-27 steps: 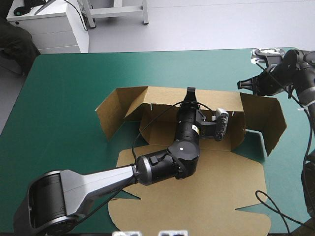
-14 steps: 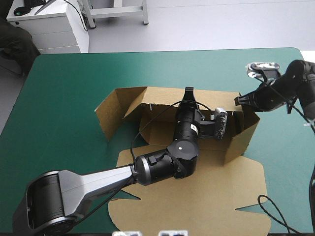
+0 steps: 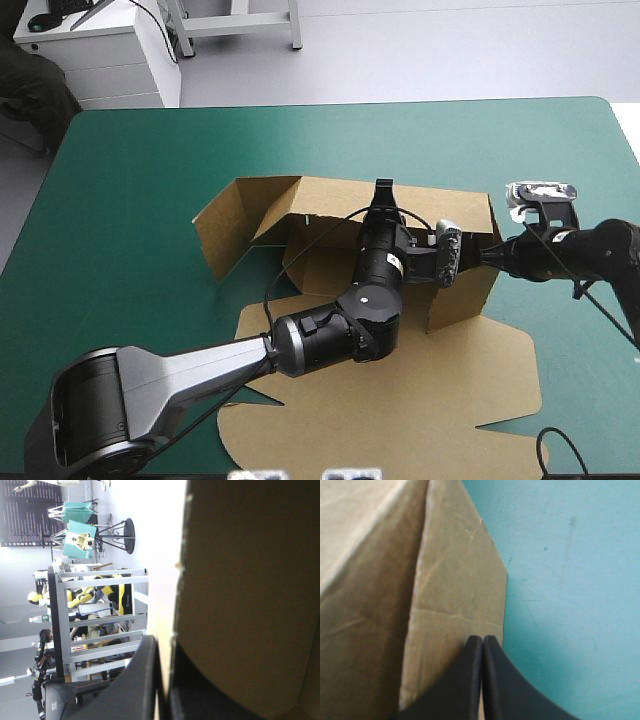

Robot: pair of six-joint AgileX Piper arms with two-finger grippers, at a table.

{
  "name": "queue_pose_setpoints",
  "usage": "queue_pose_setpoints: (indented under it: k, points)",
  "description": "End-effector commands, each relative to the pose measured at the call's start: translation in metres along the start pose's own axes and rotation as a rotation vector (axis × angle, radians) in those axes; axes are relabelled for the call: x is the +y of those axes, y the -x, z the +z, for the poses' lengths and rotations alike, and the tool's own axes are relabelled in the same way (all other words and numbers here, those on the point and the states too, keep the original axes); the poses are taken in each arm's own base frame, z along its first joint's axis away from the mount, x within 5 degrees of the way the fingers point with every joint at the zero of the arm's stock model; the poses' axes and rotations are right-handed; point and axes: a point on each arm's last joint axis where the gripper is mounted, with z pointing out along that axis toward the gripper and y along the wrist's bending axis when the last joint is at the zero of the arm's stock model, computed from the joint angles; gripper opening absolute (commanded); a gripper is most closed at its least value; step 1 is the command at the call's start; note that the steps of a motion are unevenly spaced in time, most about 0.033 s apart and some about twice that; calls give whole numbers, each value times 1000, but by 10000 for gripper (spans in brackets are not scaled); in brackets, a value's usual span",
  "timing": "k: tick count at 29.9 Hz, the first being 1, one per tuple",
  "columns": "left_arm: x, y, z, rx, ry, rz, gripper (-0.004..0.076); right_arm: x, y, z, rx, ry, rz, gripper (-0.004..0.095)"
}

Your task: Fold the box

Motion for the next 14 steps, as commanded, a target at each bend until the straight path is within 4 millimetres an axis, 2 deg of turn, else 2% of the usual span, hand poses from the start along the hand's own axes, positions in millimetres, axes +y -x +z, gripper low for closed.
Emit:
queue_pose_setpoints:
  k: [1,7,14]
  points:
    - [26,-3,-18,-50,47,-67,-8,7,-1,-16,-147,9,-9,-19]
    - [14,1,-10,-48,27,-42,-8,8,-13,-13,-189,16,-37,-19]
    - [-4,8,5,-30,13,13,-8,7,-13,-11,-218,8,-103,-19]
